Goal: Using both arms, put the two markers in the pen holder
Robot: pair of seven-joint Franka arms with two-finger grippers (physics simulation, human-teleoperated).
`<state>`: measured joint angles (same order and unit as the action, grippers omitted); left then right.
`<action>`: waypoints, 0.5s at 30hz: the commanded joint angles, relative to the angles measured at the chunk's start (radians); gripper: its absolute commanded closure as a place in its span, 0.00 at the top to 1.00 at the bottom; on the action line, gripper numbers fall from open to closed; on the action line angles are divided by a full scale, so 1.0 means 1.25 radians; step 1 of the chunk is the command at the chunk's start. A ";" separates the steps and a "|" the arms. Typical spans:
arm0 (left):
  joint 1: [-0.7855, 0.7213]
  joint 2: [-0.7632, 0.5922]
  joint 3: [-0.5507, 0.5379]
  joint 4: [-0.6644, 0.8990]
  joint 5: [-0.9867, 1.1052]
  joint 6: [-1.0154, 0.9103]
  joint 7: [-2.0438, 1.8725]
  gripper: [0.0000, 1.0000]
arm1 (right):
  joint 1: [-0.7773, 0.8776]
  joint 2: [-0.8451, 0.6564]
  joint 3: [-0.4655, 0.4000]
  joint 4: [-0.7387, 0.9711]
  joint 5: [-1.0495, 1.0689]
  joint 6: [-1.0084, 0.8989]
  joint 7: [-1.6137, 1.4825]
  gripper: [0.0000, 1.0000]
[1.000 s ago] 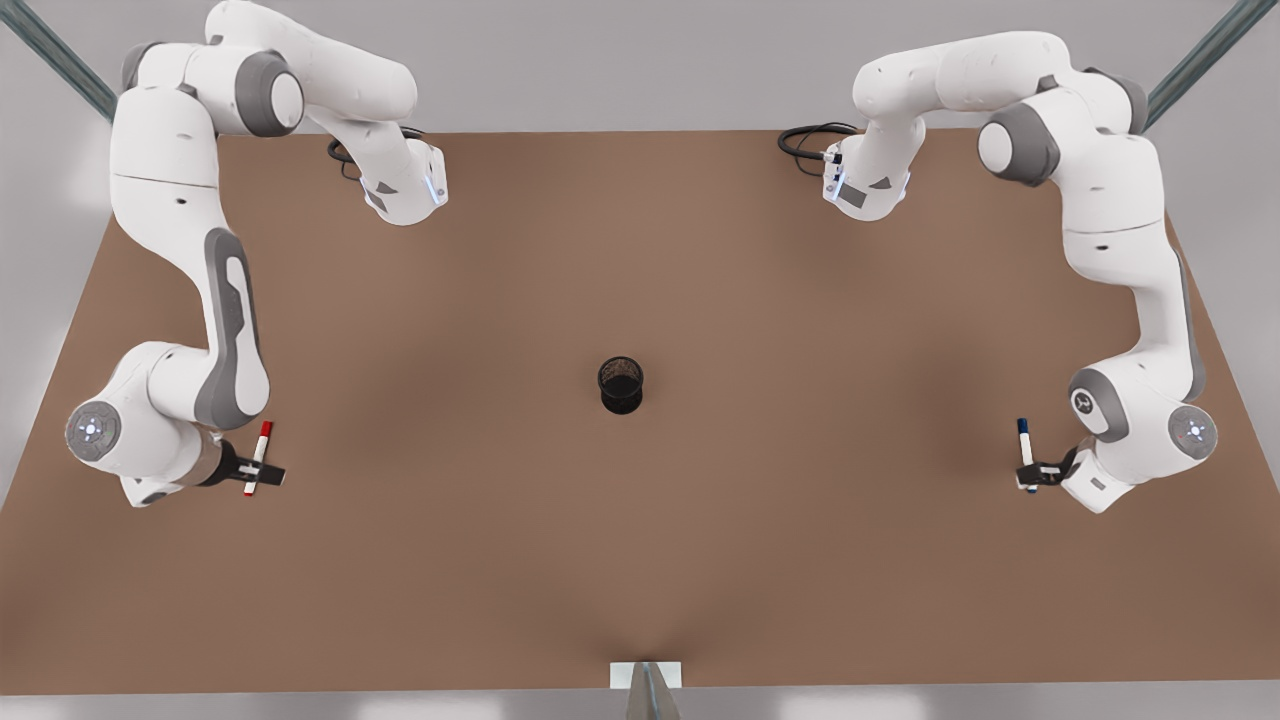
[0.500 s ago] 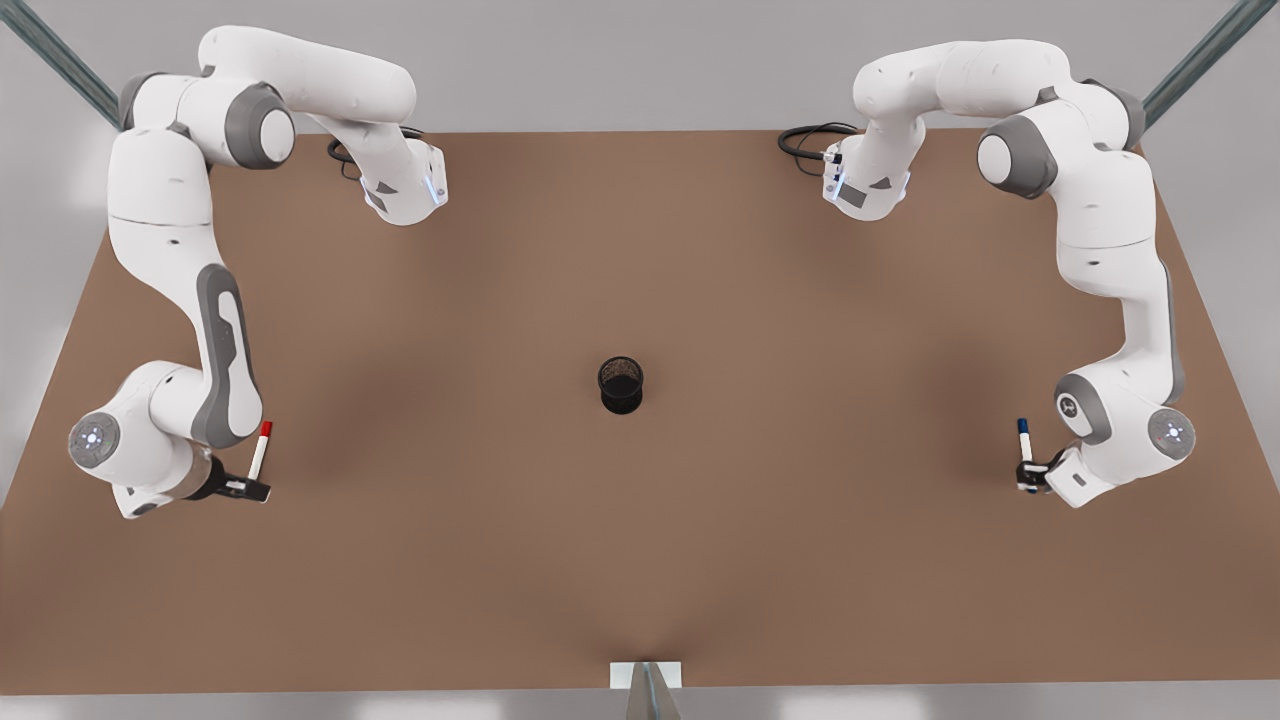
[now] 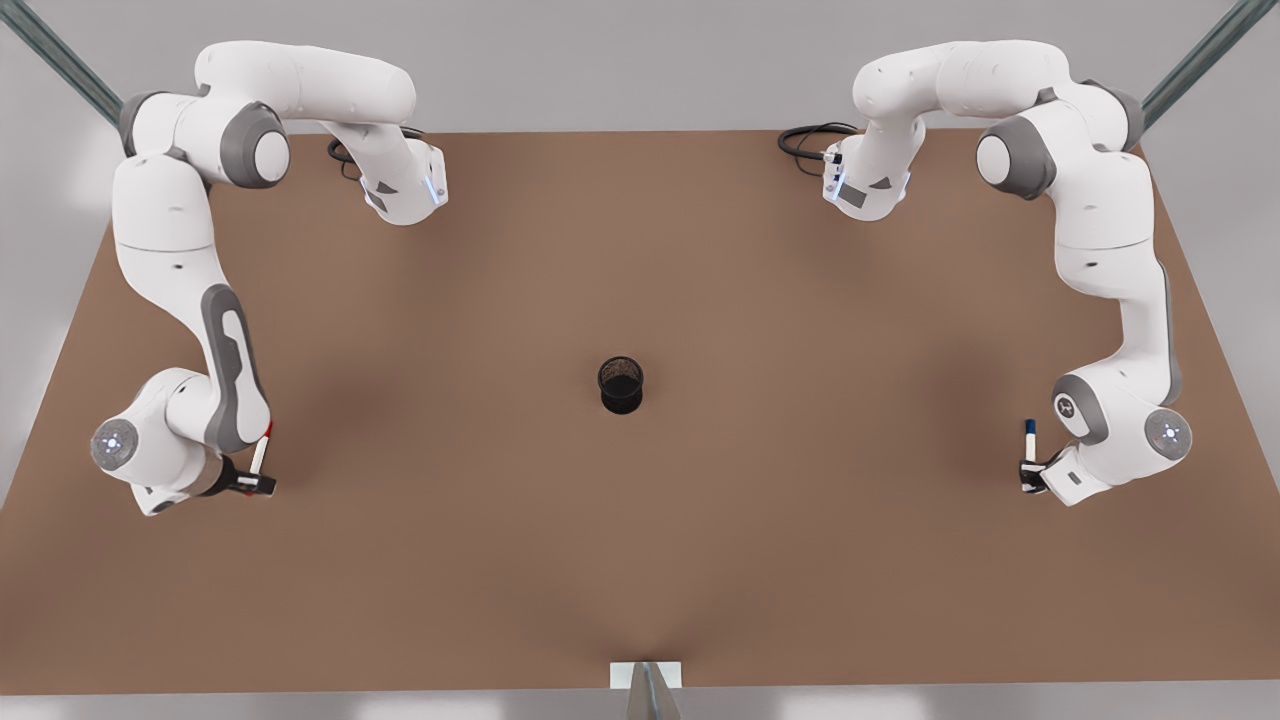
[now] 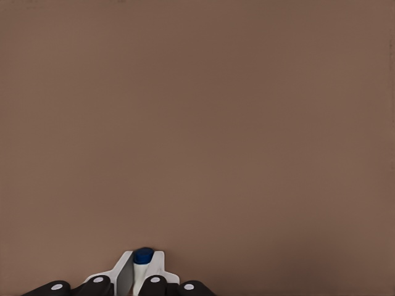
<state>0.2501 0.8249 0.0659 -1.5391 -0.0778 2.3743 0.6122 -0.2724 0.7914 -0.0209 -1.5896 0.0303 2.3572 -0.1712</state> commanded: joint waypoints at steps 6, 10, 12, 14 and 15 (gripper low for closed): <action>-0.002 -0.001 0.000 0.000 0.000 0.000 0.034 0.21 | -0.003 -0.001 0.000 -0.001 0.000 0.005 -0.057 0.42; -0.055 -0.049 0.002 0.030 0.047 -0.098 -0.070 0.21 | -0.002 -0.001 0.001 -0.001 0.000 0.004 -0.058 0.27; -0.088 -0.075 0.002 0.068 0.076 -0.180 -0.122 0.21 | -0.001 -0.001 0.001 -0.001 0.000 -0.001 -0.059 0.24; -0.148 -0.114 0.001 0.102 0.076 -0.267 -0.220 0.21 | 0.004 -0.011 0.002 0.003 -0.001 -0.007 -0.059 0.21; -0.207 -0.137 0.000 0.138 0.073 -0.352 -0.321 0.21 | 0.007 -0.035 0.013 0.006 -0.002 -0.008 -0.061 0.21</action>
<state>0.0110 0.6693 0.0664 -1.3703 0.0103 2.1642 0.5260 -0.2667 0.7545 -0.0078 -1.5828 0.0382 2.3552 -0.2261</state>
